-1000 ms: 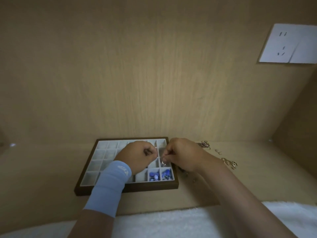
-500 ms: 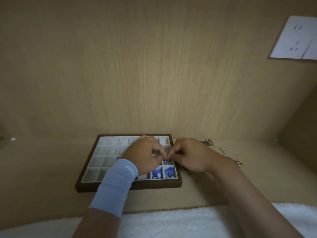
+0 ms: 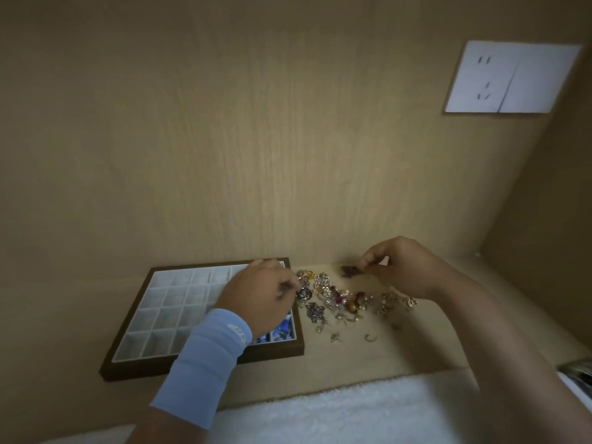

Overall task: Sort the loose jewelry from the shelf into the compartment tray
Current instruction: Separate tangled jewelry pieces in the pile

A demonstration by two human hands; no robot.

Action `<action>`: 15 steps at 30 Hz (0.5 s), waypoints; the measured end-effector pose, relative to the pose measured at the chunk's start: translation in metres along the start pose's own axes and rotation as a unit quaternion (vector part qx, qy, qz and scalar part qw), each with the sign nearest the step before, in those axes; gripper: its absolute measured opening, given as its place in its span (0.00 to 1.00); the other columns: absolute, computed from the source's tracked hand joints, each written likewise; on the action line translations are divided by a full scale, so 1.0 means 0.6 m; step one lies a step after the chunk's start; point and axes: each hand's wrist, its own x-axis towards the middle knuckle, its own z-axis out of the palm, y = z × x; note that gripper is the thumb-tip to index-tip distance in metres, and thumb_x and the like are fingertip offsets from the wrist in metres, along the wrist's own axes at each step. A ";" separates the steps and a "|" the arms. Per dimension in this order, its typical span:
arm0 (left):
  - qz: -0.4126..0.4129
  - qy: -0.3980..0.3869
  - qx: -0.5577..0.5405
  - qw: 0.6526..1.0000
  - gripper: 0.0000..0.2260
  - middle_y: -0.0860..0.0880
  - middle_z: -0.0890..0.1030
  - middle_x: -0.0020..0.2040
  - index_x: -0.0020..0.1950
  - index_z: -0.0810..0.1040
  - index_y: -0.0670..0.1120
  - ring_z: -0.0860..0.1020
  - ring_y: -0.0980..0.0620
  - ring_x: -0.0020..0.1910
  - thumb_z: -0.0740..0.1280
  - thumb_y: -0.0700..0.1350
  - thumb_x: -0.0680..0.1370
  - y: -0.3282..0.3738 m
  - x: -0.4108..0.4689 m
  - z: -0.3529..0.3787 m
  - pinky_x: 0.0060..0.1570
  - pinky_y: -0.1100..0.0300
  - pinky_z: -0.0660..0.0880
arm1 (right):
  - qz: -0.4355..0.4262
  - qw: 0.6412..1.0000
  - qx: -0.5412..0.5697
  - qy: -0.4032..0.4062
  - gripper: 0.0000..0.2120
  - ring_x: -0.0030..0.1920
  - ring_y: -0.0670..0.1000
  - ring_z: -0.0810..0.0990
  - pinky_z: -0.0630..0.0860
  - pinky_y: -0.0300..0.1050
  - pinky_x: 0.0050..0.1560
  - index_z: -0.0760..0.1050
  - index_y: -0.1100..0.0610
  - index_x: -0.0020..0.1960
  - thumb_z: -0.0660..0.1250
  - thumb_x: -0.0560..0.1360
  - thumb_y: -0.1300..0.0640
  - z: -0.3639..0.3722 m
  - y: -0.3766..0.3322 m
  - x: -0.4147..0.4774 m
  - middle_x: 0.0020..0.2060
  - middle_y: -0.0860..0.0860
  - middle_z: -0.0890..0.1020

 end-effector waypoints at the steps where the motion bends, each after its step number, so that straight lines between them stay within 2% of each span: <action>1: 0.010 0.005 -0.019 1.000 0.08 0.59 0.77 0.49 0.52 0.81 0.57 0.72 0.58 0.52 0.63 0.48 0.79 0.014 0.007 0.004 0.56 0.59 0.72 | 0.007 1.000 -0.002 0.000 0.08 0.38 0.31 0.78 0.67 0.24 0.39 0.85 0.45 0.47 0.71 0.77 0.58 -0.005 0.011 -0.004 0.44 0.39 0.84; 3: 0.020 0.004 -0.046 0.999 0.07 0.60 0.76 0.46 0.51 0.81 0.56 0.71 0.59 0.49 0.64 0.47 0.79 0.042 0.021 0.014 0.53 0.62 0.71 | 0.016 1.000 -0.007 -0.022 0.08 0.43 0.35 0.80 0.71 0.29 0.44 0.85 0.44 0.47 0.72 0.76 0.57 -0.006 0.023 -0.006 0.46 0.40 0.85; 5: 0.022 -0.009 -0.052 0.998 0.07 0.60 0.75 0.45 0.52 0.82 0.55 0.72 0.59 0.49 0.65 0.47 0.78 0.071 0.041 0.033 0.53 0.63 0.71 | 0.027 0.998 -0.003 -0.050 0.09 0.43 0.36 0.80 0.71 0.30 0.44 0.85 0.44 0.47 0.72 0.75 0.58 -0.003 0.028 -0.007 0.45 0.40 0.84; 8: 0.017 -0.036 -0.055 0.998 0.08 0.58 0.76 0.48 0.54 0.82 0.55 0.73 0.56 0.52 0.67 0.48 0.77 0.094 0.064 0.064 0.57 0.57 0.73 | 0.037 0.997 0.020 -0.072 0.08 0.41 0.39 0.82 0.75 0.34 0.45 0.86 0.44 0.46 0.75 0.73 0.57 0.007 0.024 -0.005 0.41 0.41 0.86; 12: 0.002 -0.028 -0.046 0.999 0.05 0.57 0.76 0.48 0.49 0.83 0.56 0.74 0.56 0.53 0.70 0.49 0.74 0.100 0.077 0.097 0.56 0.55 0.73 | 0.043 0.996 0.025 -0.077 0.07 0.41 0.39 0.81 0.77 0.38 0.49 0.86 0.44 0.43 0.78 0.69 0.55 0.023 0.028 -0.002 0.34 0.37 0.83; 15: 0.004 -0.012 -0.060 0.998 0.03 0.59 0.75 0.45 0.45 0.83 0.56 0.73 0.58 0.51 0.72 0.49 0.73 0.090 0.078 0.102 0.55 0.59 0.72 | 0.029 0.996 0.028 -0.077 0.06 0.41 0.41 0.82 0.80 0.44 0.52 0.85 0.44 0.39 0.78 0.68 0.54 0.026 0.030 0.001 0.35 0.40 0.85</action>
